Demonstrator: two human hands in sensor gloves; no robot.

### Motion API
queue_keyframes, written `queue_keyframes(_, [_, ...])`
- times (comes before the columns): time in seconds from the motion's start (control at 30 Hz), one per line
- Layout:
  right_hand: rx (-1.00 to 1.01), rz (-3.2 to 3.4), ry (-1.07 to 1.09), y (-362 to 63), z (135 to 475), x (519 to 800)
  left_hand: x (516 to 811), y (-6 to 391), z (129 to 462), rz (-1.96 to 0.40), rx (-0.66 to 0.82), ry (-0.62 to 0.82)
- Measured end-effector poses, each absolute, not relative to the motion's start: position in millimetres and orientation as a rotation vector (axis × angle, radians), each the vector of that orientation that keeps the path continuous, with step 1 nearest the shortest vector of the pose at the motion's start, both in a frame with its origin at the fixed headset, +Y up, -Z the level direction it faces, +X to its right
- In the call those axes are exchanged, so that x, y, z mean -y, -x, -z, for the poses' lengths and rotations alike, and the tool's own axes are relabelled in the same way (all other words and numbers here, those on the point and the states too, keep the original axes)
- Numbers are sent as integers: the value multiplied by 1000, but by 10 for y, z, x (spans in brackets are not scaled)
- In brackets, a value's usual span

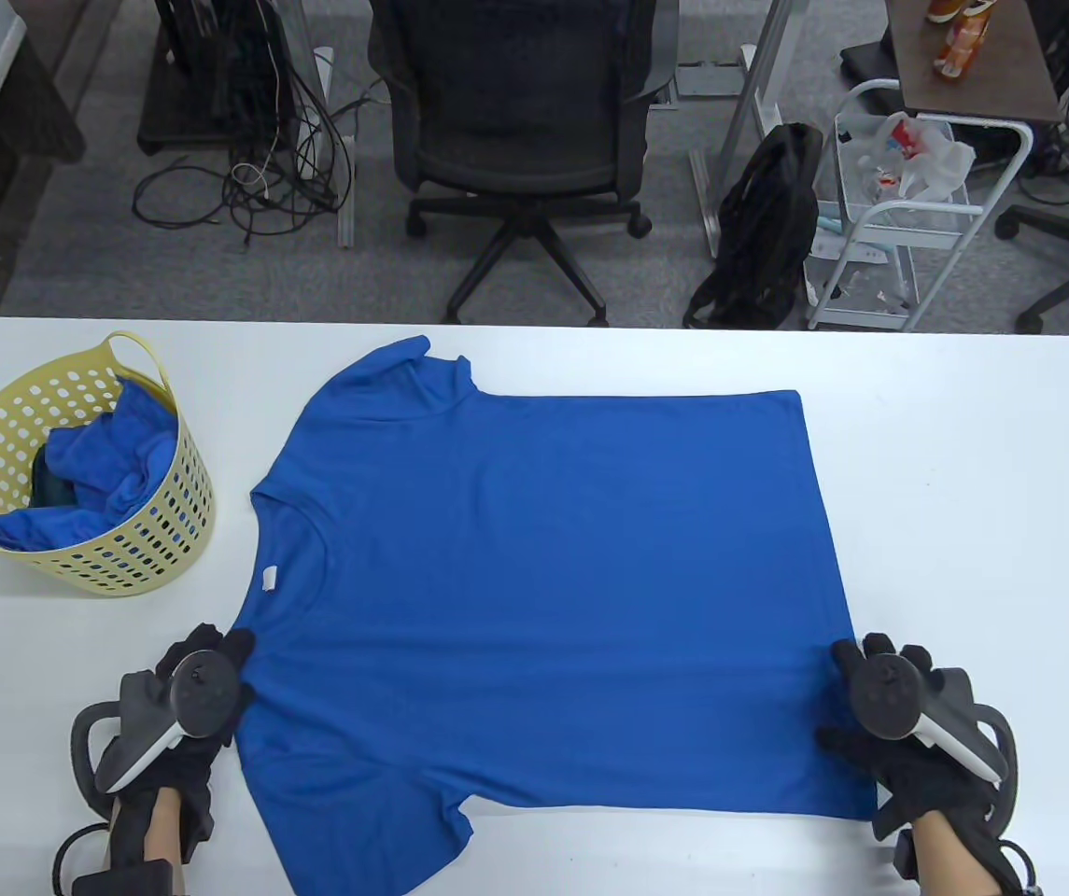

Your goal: Fold and stack clothes and towels from laundry basket

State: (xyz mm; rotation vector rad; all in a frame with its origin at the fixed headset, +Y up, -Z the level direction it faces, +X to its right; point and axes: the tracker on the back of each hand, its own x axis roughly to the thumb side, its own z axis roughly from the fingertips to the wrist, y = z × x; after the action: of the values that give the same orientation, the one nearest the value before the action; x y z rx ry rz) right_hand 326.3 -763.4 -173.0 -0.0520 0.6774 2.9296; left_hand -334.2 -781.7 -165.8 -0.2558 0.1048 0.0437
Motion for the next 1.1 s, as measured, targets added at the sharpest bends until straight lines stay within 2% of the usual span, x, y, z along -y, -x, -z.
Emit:
queue_keyframes(0.4, [-457,-2992,119,-3352,1756,7740,7887,3329,1695,-18,-124,253])
queue_keyframes(0.57, [-267,-3031,159,-3337,1770,7779,7885,3284,1721,15,-164,222])
queue_keyframes(0.7, [-258,-3102,167,-3297,1806,7764,7879,3240,1760,66,-186,212])
queue_keyframes(0.87, [-328,-3186,161,-3223,1874,7742,7863,3225,1823,102,-173,323])
queue_keyframes(0.97, [-337,-3157,156,-3237,1872,7763,7862,3225,1849,97,-172,338])
queue_keyframes(1.1, [-205,-3068,91,-3333,1838,7801,7904,3265,1827,67,-144,295])
